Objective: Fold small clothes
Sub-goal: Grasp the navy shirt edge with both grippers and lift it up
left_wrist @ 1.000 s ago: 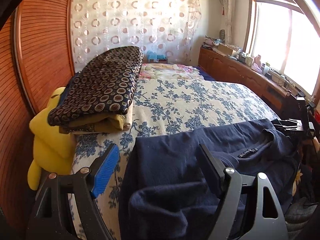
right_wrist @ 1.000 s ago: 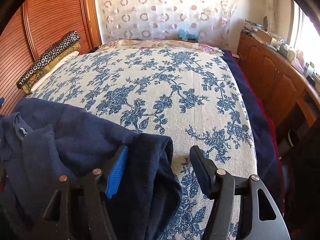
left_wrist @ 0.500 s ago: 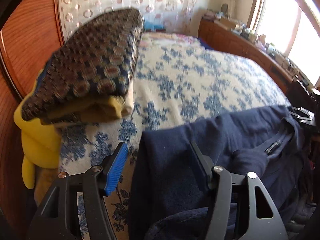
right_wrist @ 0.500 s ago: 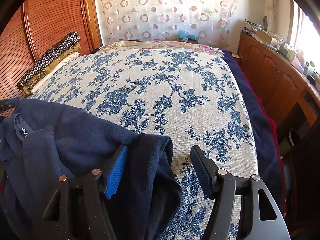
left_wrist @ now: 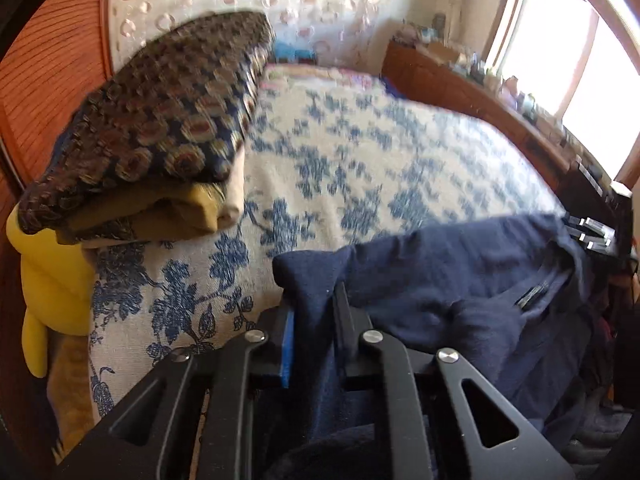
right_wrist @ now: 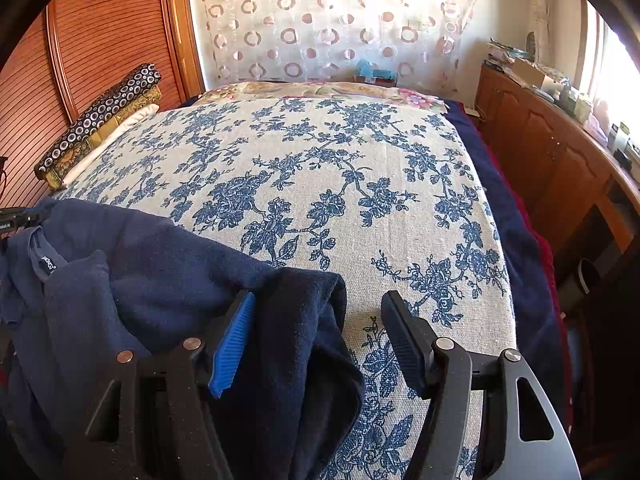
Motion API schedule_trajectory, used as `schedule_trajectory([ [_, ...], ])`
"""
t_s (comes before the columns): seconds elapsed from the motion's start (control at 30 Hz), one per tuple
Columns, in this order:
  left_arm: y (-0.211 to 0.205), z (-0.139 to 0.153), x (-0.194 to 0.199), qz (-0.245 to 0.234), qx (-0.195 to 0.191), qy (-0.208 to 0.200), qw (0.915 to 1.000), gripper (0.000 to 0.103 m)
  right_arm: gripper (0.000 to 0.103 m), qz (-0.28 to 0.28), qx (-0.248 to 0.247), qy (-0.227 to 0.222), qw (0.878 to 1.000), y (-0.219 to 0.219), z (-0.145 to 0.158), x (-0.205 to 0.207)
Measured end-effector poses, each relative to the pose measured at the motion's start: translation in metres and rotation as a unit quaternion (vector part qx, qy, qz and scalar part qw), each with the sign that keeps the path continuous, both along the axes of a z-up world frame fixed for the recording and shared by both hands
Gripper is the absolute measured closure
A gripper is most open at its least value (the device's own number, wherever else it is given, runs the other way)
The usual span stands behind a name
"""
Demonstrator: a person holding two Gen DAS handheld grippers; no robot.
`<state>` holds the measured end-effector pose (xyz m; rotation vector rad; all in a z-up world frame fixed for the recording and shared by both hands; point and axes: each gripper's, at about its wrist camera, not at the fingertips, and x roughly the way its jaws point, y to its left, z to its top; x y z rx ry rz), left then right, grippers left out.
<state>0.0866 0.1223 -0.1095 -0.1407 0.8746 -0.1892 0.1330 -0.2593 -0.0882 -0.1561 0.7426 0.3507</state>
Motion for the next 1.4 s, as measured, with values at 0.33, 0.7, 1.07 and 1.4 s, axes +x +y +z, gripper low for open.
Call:
schedule_trajectory([
  [0.33, -0.011, 0.070, -0.044, -0.007, -0.024, -0.110, 0.9936, 0.091, 0.094, 0.060, 0.007, -0.017, 0.998, 0.013, 0.038, -0.030],
  [0.7, -0.026, 0.176, -0.093, -0.025, -0.028, -0.249, 0.9677, 0.091, 0.095, 0.030, 0.074, -0.192, 0.978, -0.035, 0.164, -0.129],
  [1.07, -0.016, 0.263, -0.121, -0.015, -0.036, -0.356, 0.9338, 0.092, 0.095, 0.051, 0.067, -0.317, 0.945, -0.051, 0.273, -0.196],
  [1.4, -0.022, 0.245, -0.004, 0.017, 0.011, -0.312, 0.9500, 0.092, 0.095, 0.027, 0.007, -0.292, 0.956, -0.020, 0.279, -0.107],
])
